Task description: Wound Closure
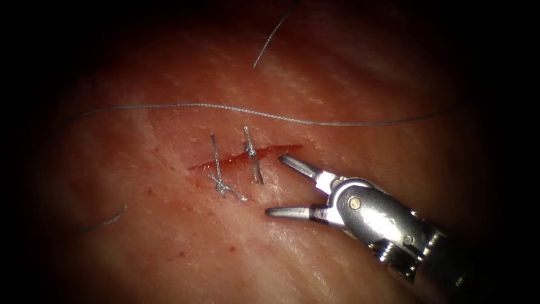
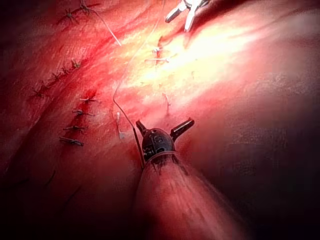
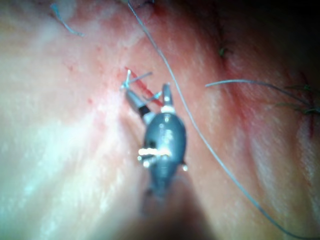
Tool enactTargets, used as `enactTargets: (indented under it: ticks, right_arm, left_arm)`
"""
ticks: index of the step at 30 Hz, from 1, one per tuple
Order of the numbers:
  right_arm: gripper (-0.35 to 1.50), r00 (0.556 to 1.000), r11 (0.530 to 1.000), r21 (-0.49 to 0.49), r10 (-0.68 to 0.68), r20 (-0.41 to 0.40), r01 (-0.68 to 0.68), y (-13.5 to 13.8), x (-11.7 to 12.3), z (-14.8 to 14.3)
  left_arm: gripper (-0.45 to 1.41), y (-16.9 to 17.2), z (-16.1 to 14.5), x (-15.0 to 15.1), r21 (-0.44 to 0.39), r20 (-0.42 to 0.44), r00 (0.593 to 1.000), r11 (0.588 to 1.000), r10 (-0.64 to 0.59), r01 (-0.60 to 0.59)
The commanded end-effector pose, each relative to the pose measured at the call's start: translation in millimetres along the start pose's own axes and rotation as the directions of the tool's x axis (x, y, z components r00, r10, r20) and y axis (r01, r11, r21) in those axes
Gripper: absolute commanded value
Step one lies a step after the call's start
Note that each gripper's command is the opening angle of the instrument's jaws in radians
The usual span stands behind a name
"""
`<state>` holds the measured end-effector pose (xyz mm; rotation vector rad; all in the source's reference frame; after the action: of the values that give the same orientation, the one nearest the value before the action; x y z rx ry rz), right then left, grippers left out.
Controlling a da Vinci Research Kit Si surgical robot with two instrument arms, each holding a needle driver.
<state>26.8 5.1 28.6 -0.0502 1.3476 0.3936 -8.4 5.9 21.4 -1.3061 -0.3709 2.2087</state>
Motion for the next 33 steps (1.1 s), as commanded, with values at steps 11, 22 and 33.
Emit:
enactTargets:
  ticks: [11, 22, 33]
  right_arm:
    - [1.45, 1.000, 1.000, -0.002, -0.003, -0.002, 0.003, 0.2, -0.3, 1.2]
    - [1.45, 1.000, 1.000, -0.001, -0.005, 0.000, 0.005, 0.1, -0.6, 1.3]
    - [1.43, 1.000, 1.000, -0.003, -0.002, -0.003, 0.002, 0.0, -0.8, 1.3]
  left_arm:
    - [1.11, 0.7, 5.2, 6.2, -0.197, -0.153, 0.988, 0.980, -0.029, -0.002]
    - [1.08, -3.5, 15.3, 12.9, -0.121, -0.194, 0.981, 0.992, 0.003, -0.027]
    - [1.03, -8.8, 21.9, 13.9, 0.096, -0.133, 0.980, 0.986, 0.150, -0.138]
